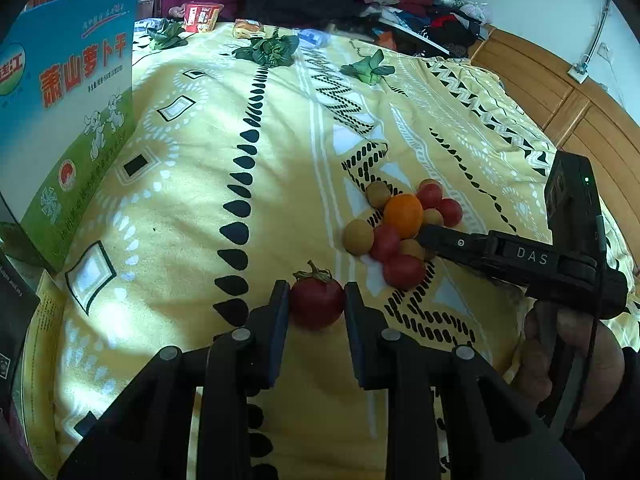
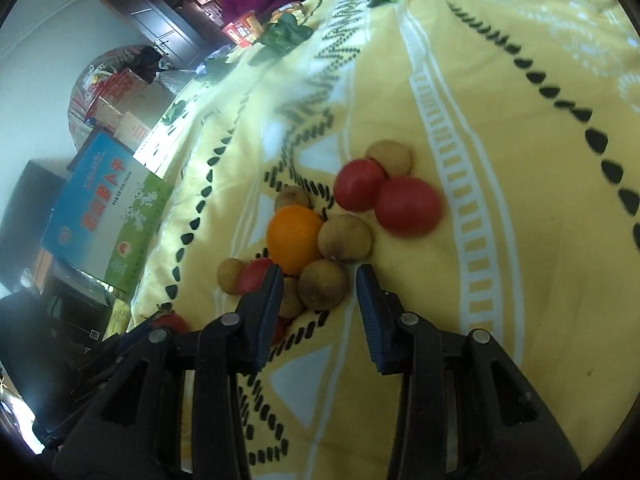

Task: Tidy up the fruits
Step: 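Grasp a red tomato with the left tool while the right tool grasps a brown kiwi, then carry the tomato and kiwi in both tools over the steel bowl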

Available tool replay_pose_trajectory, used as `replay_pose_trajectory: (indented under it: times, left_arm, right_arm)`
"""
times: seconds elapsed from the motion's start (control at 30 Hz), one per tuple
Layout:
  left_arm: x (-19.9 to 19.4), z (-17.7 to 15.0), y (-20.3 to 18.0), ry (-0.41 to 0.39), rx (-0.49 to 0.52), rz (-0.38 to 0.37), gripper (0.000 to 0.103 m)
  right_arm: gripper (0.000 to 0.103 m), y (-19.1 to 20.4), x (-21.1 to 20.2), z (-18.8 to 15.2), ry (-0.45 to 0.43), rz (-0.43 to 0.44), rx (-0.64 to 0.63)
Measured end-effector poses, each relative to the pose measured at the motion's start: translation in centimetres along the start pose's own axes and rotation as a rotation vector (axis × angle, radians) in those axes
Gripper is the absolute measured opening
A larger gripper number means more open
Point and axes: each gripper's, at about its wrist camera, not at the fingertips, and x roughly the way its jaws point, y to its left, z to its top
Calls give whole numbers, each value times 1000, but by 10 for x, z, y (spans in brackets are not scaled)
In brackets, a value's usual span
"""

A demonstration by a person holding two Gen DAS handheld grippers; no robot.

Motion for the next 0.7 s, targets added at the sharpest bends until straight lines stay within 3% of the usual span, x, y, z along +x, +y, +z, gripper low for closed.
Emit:
replay_pose_trajectory:
  times: [0.1,0.33,0.53,0.7]
  left_arm:
    - [-2,1,-1,-5,-1,0,27]
    - [-27,8,-7,-54,11,5,27]
    - [-70,16,-11,-129,20,12,27]
    - [-107,21,-11,-180,14,19,27]
  right_arm:
    - [26,-1,-1,-1,2,-3,-6]
    - [25,27,-27,-8,-55,-31,-124]
    - [25,62,-68,-19,-132,-58,-244]
    - [25,83,-90,-25,-161,-51,-272]
